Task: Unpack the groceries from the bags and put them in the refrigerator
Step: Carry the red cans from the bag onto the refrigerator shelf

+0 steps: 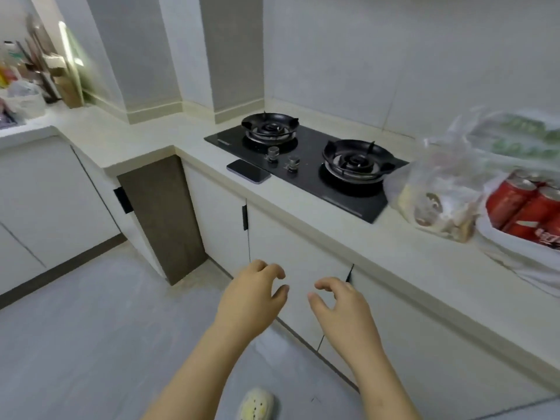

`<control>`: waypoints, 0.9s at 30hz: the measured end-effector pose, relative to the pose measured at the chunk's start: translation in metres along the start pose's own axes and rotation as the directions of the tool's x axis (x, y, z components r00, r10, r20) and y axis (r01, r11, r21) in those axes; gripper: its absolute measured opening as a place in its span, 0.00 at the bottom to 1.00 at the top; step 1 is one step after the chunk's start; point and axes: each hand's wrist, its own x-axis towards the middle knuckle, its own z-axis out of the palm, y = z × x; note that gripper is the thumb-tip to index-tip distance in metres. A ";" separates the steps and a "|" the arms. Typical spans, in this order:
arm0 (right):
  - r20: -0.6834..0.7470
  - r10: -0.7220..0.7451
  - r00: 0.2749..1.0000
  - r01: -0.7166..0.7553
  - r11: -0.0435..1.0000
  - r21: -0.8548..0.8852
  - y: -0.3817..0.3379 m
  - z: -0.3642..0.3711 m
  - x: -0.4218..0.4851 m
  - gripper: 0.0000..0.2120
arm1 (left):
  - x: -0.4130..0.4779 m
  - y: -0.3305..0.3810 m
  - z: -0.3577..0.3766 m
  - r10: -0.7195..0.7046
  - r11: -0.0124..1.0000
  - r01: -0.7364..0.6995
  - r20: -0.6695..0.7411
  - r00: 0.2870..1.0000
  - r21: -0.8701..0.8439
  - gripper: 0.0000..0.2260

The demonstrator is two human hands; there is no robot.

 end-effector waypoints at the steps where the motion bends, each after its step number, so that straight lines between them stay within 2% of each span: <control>1: -0.036 0.019 0.999 -0.019 1.000 -0.003 0.005 -0.007 0.008 0.12 | 0.014 0.008 0.004 0.036 0.999 -0.036 0.011 0.999 0.001 0.14; 7: -0.230 0.123 0.965 -0.116 0.992 0.046 0.022 -0.047 0.055 0.10 | 0.096 0.047 0.020 0.247 0.969 -0.245 0.058 0.967 -0.038 0.13; 14: -0.417 0.224 0.881 -0.210 0.974 0.080 0.034 -0.083 0.116 0.10 | 0.187 0.090 0.035 0.463 0.886 -0.456 0.090 0.882 -0.087 0.14; 23: -0.523 0.345 0.779 -0.322 0.937 0.138 0.075 -0.119 0.149 0.10 | 0.248 0.147 0.081 0.622 0.782 -0.596 0.162 0.766 -0.183 0.13; 27: -0.551 0.345 0.760 -0.311 0.937 0.158 0.101 -0.149 0.162 0.09 | 0.263 0.183 0.100 0.647 0.760 -0.619 0.152 0.747 -0.197 0.13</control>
